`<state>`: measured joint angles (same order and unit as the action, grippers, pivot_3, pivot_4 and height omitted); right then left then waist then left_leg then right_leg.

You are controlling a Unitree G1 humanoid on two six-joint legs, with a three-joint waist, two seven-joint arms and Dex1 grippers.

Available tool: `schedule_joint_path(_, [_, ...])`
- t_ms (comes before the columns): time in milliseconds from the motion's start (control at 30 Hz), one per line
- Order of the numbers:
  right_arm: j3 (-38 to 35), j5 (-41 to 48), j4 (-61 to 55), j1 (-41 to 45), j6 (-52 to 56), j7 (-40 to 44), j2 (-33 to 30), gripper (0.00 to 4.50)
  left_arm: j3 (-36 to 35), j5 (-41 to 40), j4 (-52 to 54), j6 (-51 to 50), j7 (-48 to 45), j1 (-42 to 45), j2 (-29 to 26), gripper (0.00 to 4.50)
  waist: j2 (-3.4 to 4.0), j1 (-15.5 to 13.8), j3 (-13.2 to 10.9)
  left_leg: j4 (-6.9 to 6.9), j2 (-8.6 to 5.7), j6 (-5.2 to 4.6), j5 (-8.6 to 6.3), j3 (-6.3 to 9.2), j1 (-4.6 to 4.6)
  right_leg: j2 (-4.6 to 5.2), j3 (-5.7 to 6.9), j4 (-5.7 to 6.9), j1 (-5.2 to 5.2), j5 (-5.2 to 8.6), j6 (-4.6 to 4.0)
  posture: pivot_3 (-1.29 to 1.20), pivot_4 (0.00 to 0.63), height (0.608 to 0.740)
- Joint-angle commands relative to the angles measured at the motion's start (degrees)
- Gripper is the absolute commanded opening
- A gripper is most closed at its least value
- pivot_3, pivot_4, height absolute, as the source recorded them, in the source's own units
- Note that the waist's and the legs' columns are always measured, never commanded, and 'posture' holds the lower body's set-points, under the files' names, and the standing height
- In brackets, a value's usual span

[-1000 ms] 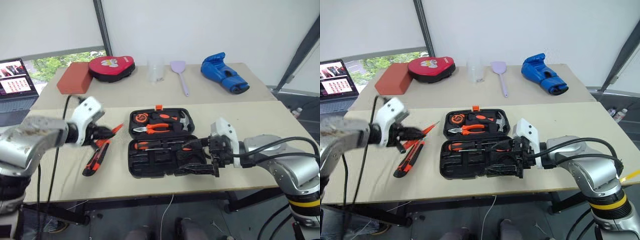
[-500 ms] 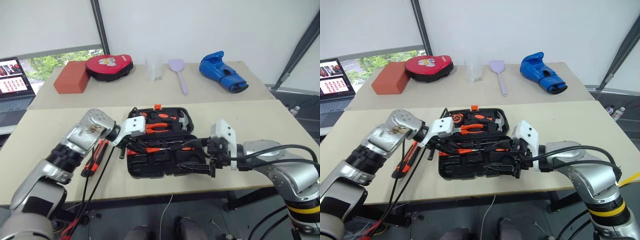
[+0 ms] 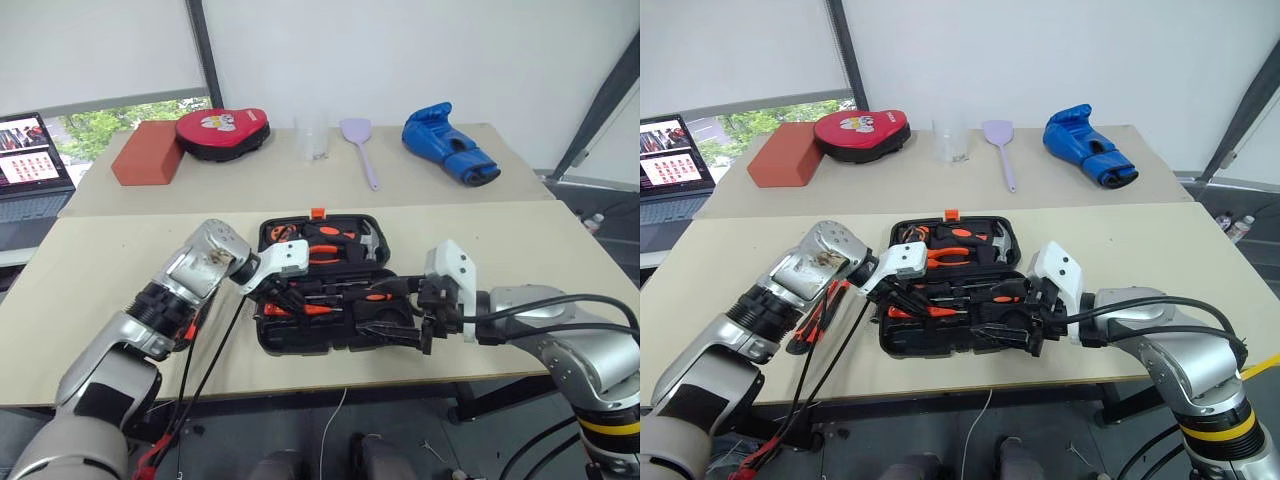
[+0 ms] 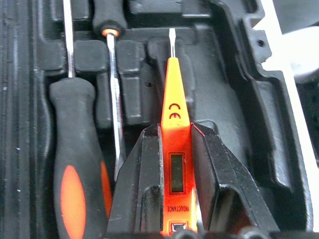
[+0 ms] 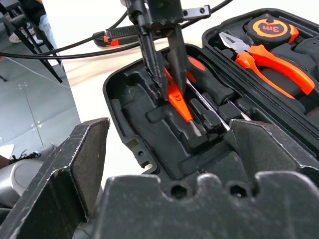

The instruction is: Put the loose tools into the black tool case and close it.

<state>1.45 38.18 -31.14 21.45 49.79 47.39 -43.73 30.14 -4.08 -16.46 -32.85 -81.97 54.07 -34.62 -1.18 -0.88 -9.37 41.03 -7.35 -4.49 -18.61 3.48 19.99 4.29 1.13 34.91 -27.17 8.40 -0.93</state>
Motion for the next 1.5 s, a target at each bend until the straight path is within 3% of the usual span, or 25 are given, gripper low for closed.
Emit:
schedule_joint_path(33, [-1.64, 1.24, -1.30, 0.90, -0.59, -0.42, 0.42, 4.50, 0.39, 2.44, -0.88, -3.87, 2.23, 1.32, 1.01, 0.38, 0.00, -0.10, 0.00, 0.01, 0.00, 0.00, 0.00, 0.00, 0.00, 0.00, 0.00, 0.00, 0.01, 0.00, 0.00, 0.00, 0.150, 0.740])
schedule_joint_path(400, [-1.11, 0.99, -0.11, 1.67, -1.05, -0.25, 0.96, 4.50, 0.39, 3.32, 1.77, -3.93, 0.50, -0.15, -1.65, 0.38, 0.00, 0.25, 0.00, 0.03, 0.04, 0.00, 0.00, 0.00, -0.03, -0.05, -0.02, 0.02, 0.02, -0.01, 0.01, 0.00, 0.150, 0.740])
schedule_joint_path(467, [-0.93, 0.91, 0.07, 1.87, -1.11, -0.14, 1.04, 4.50, -0.89, 1.91, 2.91, -3.61, -0.31, -0.20, -1.86, 1.38, 0.00, 0.26, 0.00, 0.03, 0.04, 0.00, 0.00, 0.00, -0.03, -0.05, -0.02, 0.03, 0.02, -0.01, 0.01, 0.00, 0.150, 0.740])
schedule_joint_path(600, [-0.68, 0.82, 0.29, 2.23, -1.11, 0.17, 0.97, 4.50, -5.62, -2.71, 5.72, -5.69, -1.36, 0.01, -2.30, 2.77, 0.00, 0.19, 0.00, 0.02, 0.03, 0.00, 0.00, 0.00, -0.01, -0.05, -0.01, 0.02, -0.01, -0.01, 0.01, 0.00, 0.150, 0.740])
schedule_joint_path(733, [-0.93, 0.92, 0.15, 2.05, -1.01, 0.40, 0.60, 4.50, -12.18, -7.21, 6.98, -4.00, -0.12, -2.33, -2.86, 2.77, 0.00, 0.18, 0.00, 0.03, 0.02, 0.00, 0.00, 0.00, 0.02, -0.04, 0.00, 0.00, -0.03, -0.01, 0.01, 0.00, 0.150, 0.740])
schedule_joint_path(833, [-1.23, 0.95, 0.03, 1.71, -0.96, 0.57, 0.21, 4.50, -17.13, -9.78, 6.93, -2.72, 2.69, -5.79, -1.97, 2.04, 0.01, 0.20, 0.01, 0.00, 0.02, 0.00, 0.00, 0.00, -0.03, -0.05, 0.00, 0.00, -0.03, -0.01, 0.01, 0.00, 0.150, 0.740])
schedule_joint_path(1000, [-1.38, 0.94, 0.17, 1.58, -1.02, 0.83, -0.08, 4.50, -21.66, -12.80, 7.97, 2.65, 5.21, -11.38, 0.57, 0.04, 0.00, 0.08, 0.00, 0.03, 0.02, 0.01, 0.00, 0.00, -0.02, -0.05, 0.01, 0.01, -0.03, -0.01, 0.00, 0.00, 0.150, 0.740])
schedule_joint_path(1200, [-0.93, 0.67, 0.75, 2.11, -0.83, 0.79, 0.17, 4.50, -22.24, -11.19, 5.65, 13.04, 9.31, -17.57, 3.97, 0.01, 0.00, 0.03, 0.00, 0.06, 0.00, 0.01, 0.00, 0.00, -0.03, -0.01, 0.02, -0.02, 0.01, -0.01, 0.01, 0.00, 0.150, 0.740])
schedule_joint_path(1500, [-0.29, 0.28, 1.69, 2.95, -0.81, 1.07, 0.29, 4.50, -14.61, -2.29, -0.70, 22.43, 9.26, -21.08, 2.21, 0.01, 0.00, 0.08, 0.03, 0.05, 0.01, 0.00, 0.00, 0.00, -0.06, -0.01, 0.00, -0.01, 0.04, -0.02, 0.00, 0.00, 0.150, 0.740])
